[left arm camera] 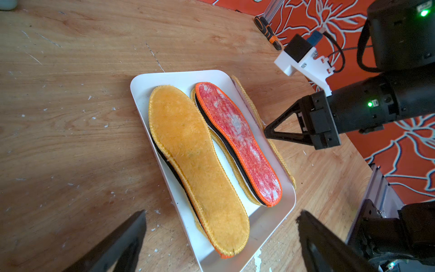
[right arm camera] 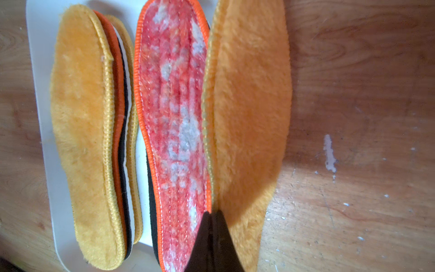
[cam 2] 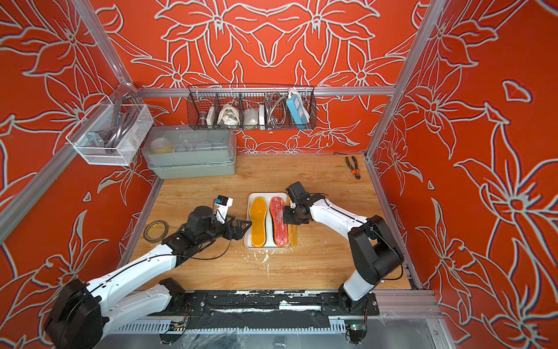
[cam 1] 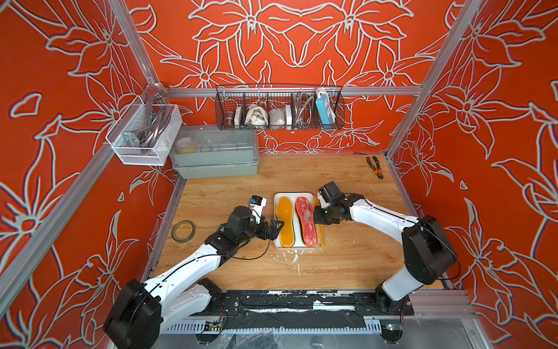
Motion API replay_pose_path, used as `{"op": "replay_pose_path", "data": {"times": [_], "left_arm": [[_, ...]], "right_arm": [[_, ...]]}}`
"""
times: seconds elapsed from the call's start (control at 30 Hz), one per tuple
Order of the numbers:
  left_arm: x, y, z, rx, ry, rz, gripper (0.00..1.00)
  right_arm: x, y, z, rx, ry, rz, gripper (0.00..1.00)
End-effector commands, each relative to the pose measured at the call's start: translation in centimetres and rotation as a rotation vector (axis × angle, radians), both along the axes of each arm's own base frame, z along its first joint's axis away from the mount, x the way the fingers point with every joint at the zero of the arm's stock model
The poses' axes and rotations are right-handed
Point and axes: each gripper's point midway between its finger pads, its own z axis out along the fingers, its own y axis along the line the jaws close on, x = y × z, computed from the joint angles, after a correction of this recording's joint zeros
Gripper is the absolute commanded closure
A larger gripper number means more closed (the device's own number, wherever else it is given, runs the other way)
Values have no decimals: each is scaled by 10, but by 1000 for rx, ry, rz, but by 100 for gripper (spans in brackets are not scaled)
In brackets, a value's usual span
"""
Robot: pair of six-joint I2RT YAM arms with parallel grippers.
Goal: Put the insoles into the storage box
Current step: Pick up the insole from the center of the board.
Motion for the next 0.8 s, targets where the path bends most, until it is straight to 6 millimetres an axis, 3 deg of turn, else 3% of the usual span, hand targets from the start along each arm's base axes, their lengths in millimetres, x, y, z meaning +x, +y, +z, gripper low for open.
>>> {"op": "replay_pose_path", "data": {"times": [0.0, 0.33, 0.37, 0.43, 0.77], "left_arm": [[-2, 1, 3, -8, -17, 1, 1], [-3, 5, 11, -17, -43, 11, 1], [-3, 5, 11, -16, -40, 10, 1], [-4, 5, 9, -12, -37, 10, 1], [-3, 5, 6, -8, -31, 10, 1]], "right_arm": [[-1, -1, 18, -15, -28, -7, 100], [-1, -5, 22, -56, -56, -12, 100], [0, -5, 22, -51, -59, -14, 95], [2, -3, 21, -51, -60, -21, 68], [5, -1, -3, -154, -14, 3, 66]]}}
